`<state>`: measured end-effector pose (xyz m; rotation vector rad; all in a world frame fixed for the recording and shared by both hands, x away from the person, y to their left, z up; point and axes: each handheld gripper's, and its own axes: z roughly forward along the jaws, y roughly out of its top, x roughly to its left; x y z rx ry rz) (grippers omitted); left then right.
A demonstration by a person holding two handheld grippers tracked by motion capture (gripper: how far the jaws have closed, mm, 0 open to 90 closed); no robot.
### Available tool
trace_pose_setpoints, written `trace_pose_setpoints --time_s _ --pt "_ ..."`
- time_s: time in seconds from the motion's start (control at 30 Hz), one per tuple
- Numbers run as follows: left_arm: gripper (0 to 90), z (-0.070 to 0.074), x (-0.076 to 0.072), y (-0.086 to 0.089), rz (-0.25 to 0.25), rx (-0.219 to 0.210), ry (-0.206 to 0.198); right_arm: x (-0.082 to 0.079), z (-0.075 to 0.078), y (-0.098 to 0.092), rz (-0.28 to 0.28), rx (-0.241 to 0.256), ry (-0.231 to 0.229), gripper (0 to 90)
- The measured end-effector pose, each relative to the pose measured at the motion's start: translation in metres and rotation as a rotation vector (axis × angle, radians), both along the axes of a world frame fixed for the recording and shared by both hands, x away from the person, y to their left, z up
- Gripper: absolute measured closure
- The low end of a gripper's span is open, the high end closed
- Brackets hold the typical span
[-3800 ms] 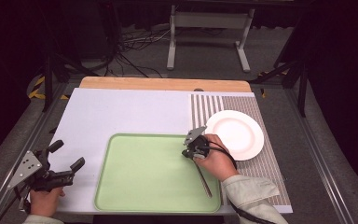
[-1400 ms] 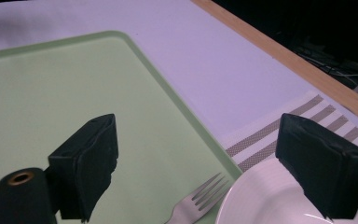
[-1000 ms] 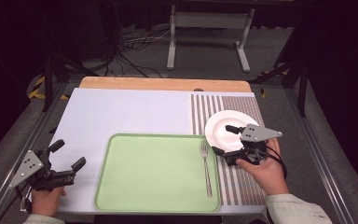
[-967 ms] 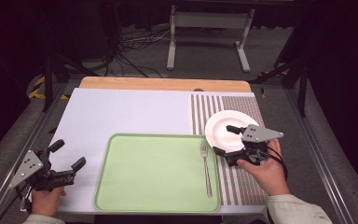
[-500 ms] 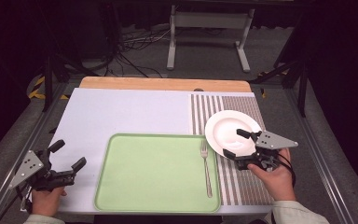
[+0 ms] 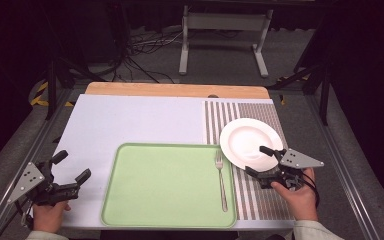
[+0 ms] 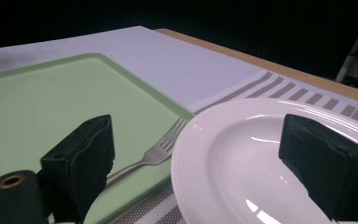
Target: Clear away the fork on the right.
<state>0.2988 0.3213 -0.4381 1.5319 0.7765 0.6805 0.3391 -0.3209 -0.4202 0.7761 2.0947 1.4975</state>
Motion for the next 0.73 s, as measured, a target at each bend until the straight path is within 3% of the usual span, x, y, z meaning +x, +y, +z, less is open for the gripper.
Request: trace_pose_setpoints --time_s 0.13,0.23,0.33,0.53,0.73 --pt "1.5 0.000 0.000 0.000 0.001 -0.005 -0.001 -0.003 -0.013 -0.004 -0.031 0.036 0.014 11.8" --pt "1.4 0.000 0.000 0.001 0.000 -0.010 -0.001 -0.005 -0.020 -0.005 -0.045 0.012 0.034 12.0" --pt "1.5 0.000 0.000 0.002 0.001 -0.016 -0.002 -0.005 -0.022 -0.007 -0.064 -0.009 0.050 12.0" --pt "1.5 0.000 0.001 0.003 0.003 -0.021 0.001 -0.004 -0.026 -0.009 -0.092 0.003 0.072 12.1" --pt "1.4 -0.001 0.001 0.004 0.003 -0.022 0.003 -0.005 -0.023 -0.010 -0.084 0.013 0.052 12.0"
